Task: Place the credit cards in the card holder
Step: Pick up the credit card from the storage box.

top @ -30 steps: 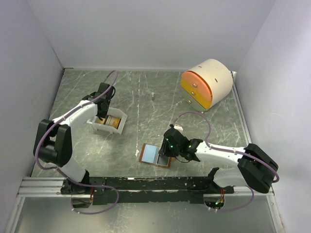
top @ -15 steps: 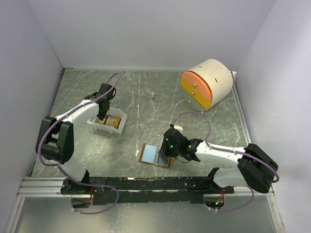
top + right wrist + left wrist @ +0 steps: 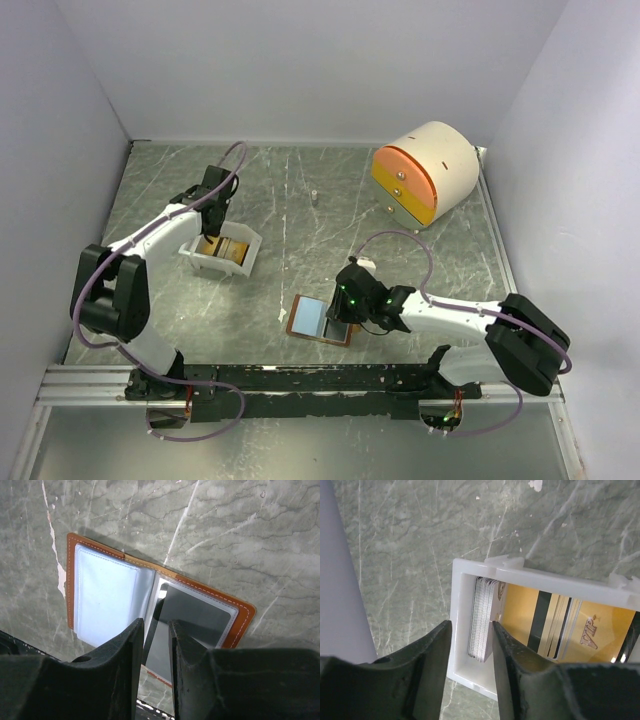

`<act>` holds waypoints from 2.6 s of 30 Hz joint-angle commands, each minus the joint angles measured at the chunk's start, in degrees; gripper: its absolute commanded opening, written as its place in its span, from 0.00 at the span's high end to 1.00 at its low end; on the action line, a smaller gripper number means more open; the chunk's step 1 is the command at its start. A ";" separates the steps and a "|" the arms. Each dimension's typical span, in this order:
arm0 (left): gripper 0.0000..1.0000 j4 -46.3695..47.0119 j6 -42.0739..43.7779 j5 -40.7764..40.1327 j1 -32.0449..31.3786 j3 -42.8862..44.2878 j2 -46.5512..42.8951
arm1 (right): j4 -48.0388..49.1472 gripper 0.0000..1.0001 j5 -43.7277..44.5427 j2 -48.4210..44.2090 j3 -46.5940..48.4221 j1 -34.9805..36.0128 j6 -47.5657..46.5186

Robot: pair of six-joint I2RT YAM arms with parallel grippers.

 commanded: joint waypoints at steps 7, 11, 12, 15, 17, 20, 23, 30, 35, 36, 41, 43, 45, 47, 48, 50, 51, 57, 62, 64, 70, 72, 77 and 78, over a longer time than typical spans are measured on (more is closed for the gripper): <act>0.55 2.42 1.27 1.16 -0.24 0.31 2.81 | 0.31 0.73 -0.38 1.32 1.58 -0.18 -0.62; 0.55 2.68 1.47 2.33 -0.24 0.58 3.95 | 0.32 0.73 -0.18 1.43 1.58 -0.13 -0.55; 0.55 2.83 1.58 1.97 -0.24 0.50 4.28 | 0.30 0.73 -0.26 1.47 1.64 -0.12 -0.55; 0.55 2.91 1.75 0.55 -0.24 0.51 5.54 | 0.22 0.73 -0.31 1.46 1.81 -0.19 -0.60; 0.55 2.63 1.71 -0.77 -0.22 0.70 6.22 | 0.13 0.73 -0.24 1.35 1.86 -0.12 -0.63; 0.55 2.85 1.80 -2.00 -0.24 0.74 6.61 | 0.19 0.73 -0.25 1.06 1.75 -0.17 -0.60; 0.55 3.16 1.87 -1.89 -0.23 0.58 6.90 | 0.38 0.73 -0.16 1.03 1.44 -0.24 -0.49; 0.57 3.84 2.20 -3.27 -0.33 0.40 8.30 | 0.37 0.73 -0.33 0.45 1.27 -0.25 -0.31; 0.58 3.37 2.16 -5.48 -0.37 0.53 9.89 | 0.15 0.73 -0.16 -0.17 0.97 -0.25 -0.21; 0.58 3.44 2.23 -5.79 -0.41 0.56 10.10 | 0.06 0.73 -0.16 -0.38 0.89 -0.26 -0.13; 0.61 3.03 2.16 -8.16 -0.57 1.04 10.37 | -0.35 0.73 0.32 -1.55 0.52 -0.22 -0.13; 0.64 3.13 2.38 -8.98 -0.89 1.21 10.08 | -0.41 0.73 0.50 -1.93 0.32 -0.30 -0.11; 0.67 3.19 2.42 -9.38 -1.09 1.44 9.72 | -0.62 0.73 0.54 -2.20 0.33 -0.19 -0.12; 0.70 3.32 2.69 -10.14 -1.33 1.67 9.69 | -0.71 0.73 0.63 -2.30 0.36 -0.26 -0.16; 0.71 3.26 2.83 -10.38 -1.33 1.83 9.79 | -0.75 0.73 0.63 -2.28 0.36 -0.24 -0.11; 0.74 2.94 2.76 -10.74 -1.38 2.27 9.99 | -0.92 0.73 0.69 -2.28 0.32 -0.26 -0.13; 0.75 2.89 2.77 -10.76 -1.45 2.37 10.05 | -0.93 0.73 0.72 -2.33 0.38 -0.26 -0.13; 0.78 2.71 3.08 -10.79 -1.63 2.72 9.43 | -0.89 0.73 0.90 -2.65 0.06 -0.24 -0.02; 0.85 0.86 2.22 -9.66 -1.71 3.56 8.95 | -0.94 0.73 0.73 -1.95 0.49 -0.25 -0.20; 0.89 -0.56 1.47 -8.99 -1.87 4.39 8.41 | -1.06 0.73 0.51 -1.79 0.62 -0.19 -0.25; 0.93 -4.37 -1.05 -2.86 -2.00 6.42 3.86 | -1.00 0.73 0.08 -2.62 0.90 -0.23 -0.92; 0.93 -5.92 -2.13 -1.00 -2.08 7.22 2.37 | -1.16 0.72 -0.27 -2.82 1.33 -0.26 -1.44; 0.93 -9.47 -4.33 2.78 -2.09 8.31 -1.01 | -1.65 0.72 -1.22 -3.05 2.73 -0.22 -2.27; 0.93 -9.91 -4.92 2.91 -2.12 8.27 -1.85 | -1.95 0.72 -1.18 -3.20 3.02 -0.25 -2.44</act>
